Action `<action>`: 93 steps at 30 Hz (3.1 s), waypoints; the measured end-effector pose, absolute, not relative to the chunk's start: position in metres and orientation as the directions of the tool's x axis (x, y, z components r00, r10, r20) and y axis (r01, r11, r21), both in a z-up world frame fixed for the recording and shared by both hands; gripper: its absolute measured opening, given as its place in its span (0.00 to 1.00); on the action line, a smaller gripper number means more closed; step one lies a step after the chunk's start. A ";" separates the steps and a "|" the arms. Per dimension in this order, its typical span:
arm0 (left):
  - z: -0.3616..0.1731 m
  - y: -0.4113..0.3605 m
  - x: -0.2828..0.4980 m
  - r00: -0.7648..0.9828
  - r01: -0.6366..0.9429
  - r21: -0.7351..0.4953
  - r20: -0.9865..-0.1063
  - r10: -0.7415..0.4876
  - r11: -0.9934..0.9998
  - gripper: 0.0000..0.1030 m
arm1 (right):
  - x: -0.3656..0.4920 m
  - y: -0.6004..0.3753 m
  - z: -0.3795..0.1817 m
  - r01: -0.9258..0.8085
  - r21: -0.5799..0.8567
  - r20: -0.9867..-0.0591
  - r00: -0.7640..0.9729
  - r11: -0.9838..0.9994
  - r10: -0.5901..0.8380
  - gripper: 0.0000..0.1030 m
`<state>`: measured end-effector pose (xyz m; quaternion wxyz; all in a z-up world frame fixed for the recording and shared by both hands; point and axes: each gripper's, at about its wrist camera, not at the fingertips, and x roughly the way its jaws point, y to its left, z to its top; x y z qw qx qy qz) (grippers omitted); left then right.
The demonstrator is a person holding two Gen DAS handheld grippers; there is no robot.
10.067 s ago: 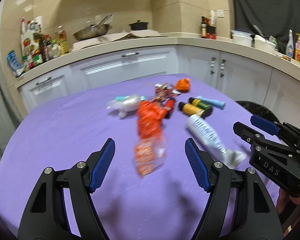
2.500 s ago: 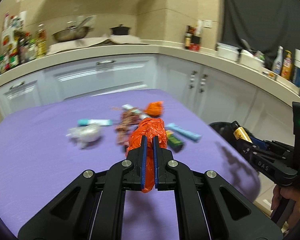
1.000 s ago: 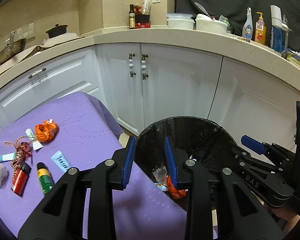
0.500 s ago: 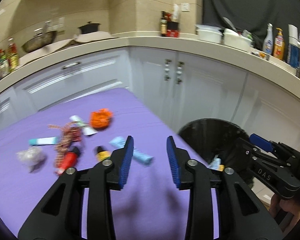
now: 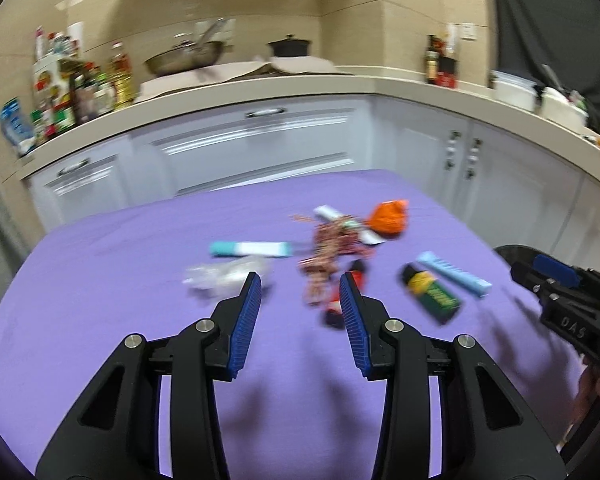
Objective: Collect trash
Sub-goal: 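Move both open grippers back over the table, then grasp the green-yellow spray can with the right gripper while the left gripper grasps the red spray can, then carry both spray cans over the bin and open both grippers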
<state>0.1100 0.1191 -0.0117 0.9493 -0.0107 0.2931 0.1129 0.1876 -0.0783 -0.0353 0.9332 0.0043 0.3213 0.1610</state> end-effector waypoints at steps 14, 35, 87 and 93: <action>-0.030 0.203 0.094 0.735 -0.364 0.029 -0.605 0.307 0.931 0.40 | 0.205 -0.015 -0.052 -0.368 0.086 -0.668 0.668 0.926 0.328 0.43; -0.039 0.209 0.107 0.735 -0.326 -0.017 -0.633 0.242 0.945 0.49 | 0.220 0.000 -0.066 -0.378 0.084 -0.747 0.588 0.922 0.309 0.24; -0.067 0.094 0.188 0.683 -0.053 -0.001 -0.730 0.035 0.999 0.22 | 0.211 -0.115 -0.060 -0.231 0.142 -0.691 0.674 0.963 0.263 0.24; -0.069 0.095 0.190 0.674 -0.054 -0.003 -0.738 0.034 0.999 0.23 | 0.212 -0.116 -0.061 -0.232 0.145 -0.694 0.669 0.962 0.266 0.24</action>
